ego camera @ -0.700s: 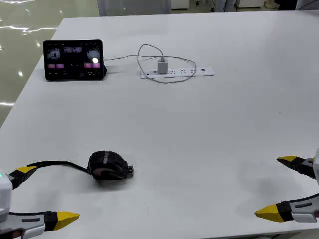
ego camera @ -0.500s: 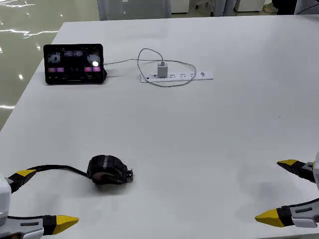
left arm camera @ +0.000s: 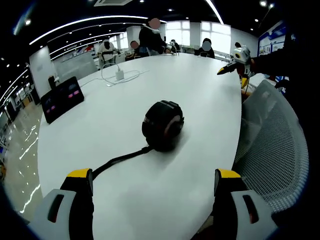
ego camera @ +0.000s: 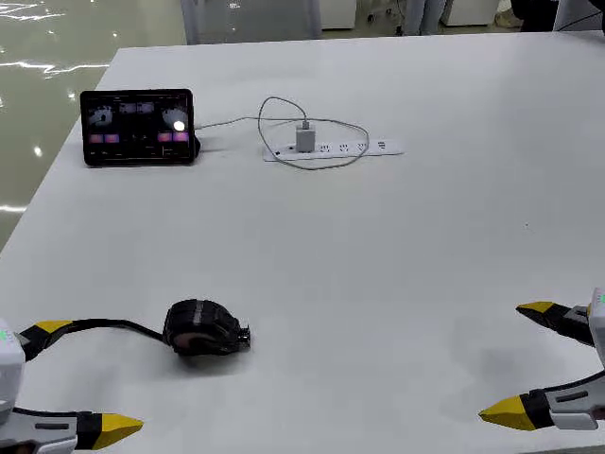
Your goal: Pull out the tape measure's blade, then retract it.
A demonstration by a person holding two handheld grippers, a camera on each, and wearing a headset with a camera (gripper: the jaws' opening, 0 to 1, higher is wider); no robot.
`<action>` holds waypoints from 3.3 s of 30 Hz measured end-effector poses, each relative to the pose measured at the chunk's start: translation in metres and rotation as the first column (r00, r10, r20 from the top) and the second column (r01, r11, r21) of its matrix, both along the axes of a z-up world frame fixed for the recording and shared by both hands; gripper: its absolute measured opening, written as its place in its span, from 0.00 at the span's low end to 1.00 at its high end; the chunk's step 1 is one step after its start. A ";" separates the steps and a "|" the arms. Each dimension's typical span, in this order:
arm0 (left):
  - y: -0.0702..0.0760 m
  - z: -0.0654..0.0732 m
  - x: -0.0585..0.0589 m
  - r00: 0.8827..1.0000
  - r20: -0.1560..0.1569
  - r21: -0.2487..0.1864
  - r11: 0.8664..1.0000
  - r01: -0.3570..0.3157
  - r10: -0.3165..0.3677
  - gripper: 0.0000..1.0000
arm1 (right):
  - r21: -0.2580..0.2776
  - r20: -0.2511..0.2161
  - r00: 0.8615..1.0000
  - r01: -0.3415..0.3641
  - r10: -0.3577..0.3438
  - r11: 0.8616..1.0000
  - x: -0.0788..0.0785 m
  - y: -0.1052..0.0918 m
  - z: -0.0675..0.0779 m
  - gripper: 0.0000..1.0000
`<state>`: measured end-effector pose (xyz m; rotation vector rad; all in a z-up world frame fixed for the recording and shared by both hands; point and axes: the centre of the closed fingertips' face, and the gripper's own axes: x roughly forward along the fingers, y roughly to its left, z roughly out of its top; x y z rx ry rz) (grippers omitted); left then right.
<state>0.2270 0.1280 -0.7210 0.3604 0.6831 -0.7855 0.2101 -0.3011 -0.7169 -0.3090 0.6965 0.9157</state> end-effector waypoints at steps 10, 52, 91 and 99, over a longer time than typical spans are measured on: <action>-0.020 -0.012 -0.006 0.981 -0.108 0.052 0.984 0.170 -0.163 0.99 | 0.001 0.019 0.996 -0.085 0.085 0.996 0.007 0.019 0.004 1.00; -0.091 -0.020 0.049 0.916 -0.111 0.162 0.903 0.398 -0.384 0.83 | -0.034 0.034 0.930 -0.366 0.367 0.930 0.046 0.136 -0.012 1.00; -0.113 -0.041 0.062 0.814 -0.190 0.319 0.750 0.579 -0.548 0.39 | -0.027 -0.029 0.882 -0.471 0.470 0.882 0.064 0.248 -0.037 0.99; -0.112 -0.045 0.062 0.796 -0.208 0.320 0.730 0.604 -0.568 0.39 | -0.032 -0.037 0.888 -0.459 0.458 0.888 0.069 0.263 -0.044 0.99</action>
